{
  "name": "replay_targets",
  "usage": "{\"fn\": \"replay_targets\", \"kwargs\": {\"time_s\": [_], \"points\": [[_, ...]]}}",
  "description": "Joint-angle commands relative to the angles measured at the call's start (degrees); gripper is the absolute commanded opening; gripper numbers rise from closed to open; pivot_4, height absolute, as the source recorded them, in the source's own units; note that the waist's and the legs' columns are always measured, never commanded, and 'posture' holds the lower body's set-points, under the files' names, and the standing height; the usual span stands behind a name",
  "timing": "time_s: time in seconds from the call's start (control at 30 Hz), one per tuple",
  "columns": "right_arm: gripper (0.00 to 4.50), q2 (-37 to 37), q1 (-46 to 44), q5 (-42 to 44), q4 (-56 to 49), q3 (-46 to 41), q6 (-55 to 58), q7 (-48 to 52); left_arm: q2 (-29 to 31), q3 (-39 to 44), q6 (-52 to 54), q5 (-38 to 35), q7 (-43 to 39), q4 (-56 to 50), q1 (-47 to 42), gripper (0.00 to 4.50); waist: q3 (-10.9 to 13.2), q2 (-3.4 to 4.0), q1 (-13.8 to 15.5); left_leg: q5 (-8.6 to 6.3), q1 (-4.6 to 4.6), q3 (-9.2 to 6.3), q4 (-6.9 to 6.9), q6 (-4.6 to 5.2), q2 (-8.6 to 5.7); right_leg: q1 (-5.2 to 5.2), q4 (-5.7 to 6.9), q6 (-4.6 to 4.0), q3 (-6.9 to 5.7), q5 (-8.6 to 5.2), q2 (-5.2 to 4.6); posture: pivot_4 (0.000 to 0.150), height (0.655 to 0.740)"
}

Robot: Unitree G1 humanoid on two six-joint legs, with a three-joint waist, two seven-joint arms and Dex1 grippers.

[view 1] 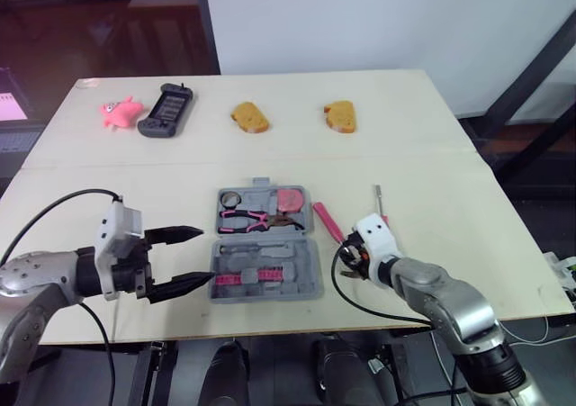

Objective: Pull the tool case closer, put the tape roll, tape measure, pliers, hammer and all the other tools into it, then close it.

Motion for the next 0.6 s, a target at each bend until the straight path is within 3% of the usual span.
{"fn": "replay_targets", "kwargs": {"time_s": [0.03,0.33,0.6], "points": [[0.08,1.8,1.3,-0.3,-1.0,-0.9,1.2,-0.2,1.1,2.3,-0.8,0.0,-0.2,-1.0,0.1,4.50,0.0,-0.01,0.0,0.00,0.00,0.00,0.00,0.00,0.00,0.00,0.00,0.00,0.00,0.00,0.00,0.150,0.7400],[0.08,4.3,-0.4,0.4,-5.5,-7.8,3.5,-1.5,1.1,1.4,-1.7,1.3,-0.4,1.4,-1.8,4.50,0.0,-0.01,0.1,0.00,0.00,0.00,0.00,0.00,-0.01,0.01,0.00,0.01,0.00,0.00,-0.01,0.150,0.7400],[0.08,-2.1,-12.6,7.5,-13.7,-14.4,16.9,4.9,1.2,-1.4,-2.7,2.8,-2.1,2.6,-3.6,4.50,0.0,0.02,0.0,0.00,0.00,0.01,-0.05,0.00,0.00,-0.02,0.01,0.01,0.00,0.00,0.01,0.150,0.7400]]}}
